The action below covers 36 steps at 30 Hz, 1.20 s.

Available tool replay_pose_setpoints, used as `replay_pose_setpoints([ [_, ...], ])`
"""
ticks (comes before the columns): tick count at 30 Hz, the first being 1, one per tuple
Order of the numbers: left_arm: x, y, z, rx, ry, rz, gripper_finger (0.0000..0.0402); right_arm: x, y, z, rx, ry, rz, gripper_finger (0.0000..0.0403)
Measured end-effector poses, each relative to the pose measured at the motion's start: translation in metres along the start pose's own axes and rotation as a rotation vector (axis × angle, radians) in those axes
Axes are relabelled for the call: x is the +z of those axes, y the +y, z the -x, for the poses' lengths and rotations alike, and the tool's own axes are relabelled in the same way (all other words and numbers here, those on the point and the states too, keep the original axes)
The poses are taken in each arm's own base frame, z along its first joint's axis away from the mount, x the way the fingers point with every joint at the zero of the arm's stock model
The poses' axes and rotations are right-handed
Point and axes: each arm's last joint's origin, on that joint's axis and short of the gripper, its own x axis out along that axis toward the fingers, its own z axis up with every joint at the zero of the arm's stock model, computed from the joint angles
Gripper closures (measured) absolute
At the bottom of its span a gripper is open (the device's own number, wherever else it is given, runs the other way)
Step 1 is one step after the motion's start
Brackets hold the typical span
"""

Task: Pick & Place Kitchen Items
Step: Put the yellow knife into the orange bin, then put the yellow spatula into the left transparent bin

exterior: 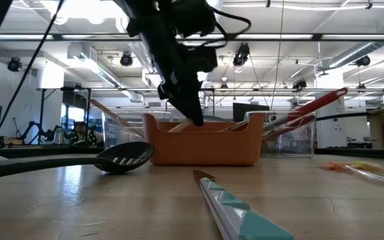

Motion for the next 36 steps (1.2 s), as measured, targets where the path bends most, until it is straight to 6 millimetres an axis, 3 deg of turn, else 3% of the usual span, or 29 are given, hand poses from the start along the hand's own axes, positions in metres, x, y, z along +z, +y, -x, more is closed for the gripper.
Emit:
replay_pose_setpoints([
  [11, 0.010, 0.001, -0.028, 0.002, 0.029, 0.009, 0.0350, 0.002, -0.005, 0.006, 0.013, -0.007, -0.011, 0.0257],
  [18, 0.008, 0.002, -0.029, -0.005, 0.057, -0.024, 0.0224, 0.005, -0.010, 0.014, 0.031, -0.022, -0.028, 0.0264],
  [23, 0.012, 0.004, -0.008, -0.008, 0.050, -0.022, 0.0170, 0.006, -0.011, 0.016, 0.035, -0.026, -0.031, 0.0261],
  [29, 0.021, 0.007, 0.030, -0.034, -0.038, 0.023, 0.0158, 0.006, -0.012, 0.016, 0.028, -0.029, -0.015, 0.0257],
  [36, 0.030, 0.010, 0.099, -0.068, -0.226, 0.088, 0.0160, 0.006, -0.014, 0.018, 0.021, -0.029, 0.006, 0.0266],
])
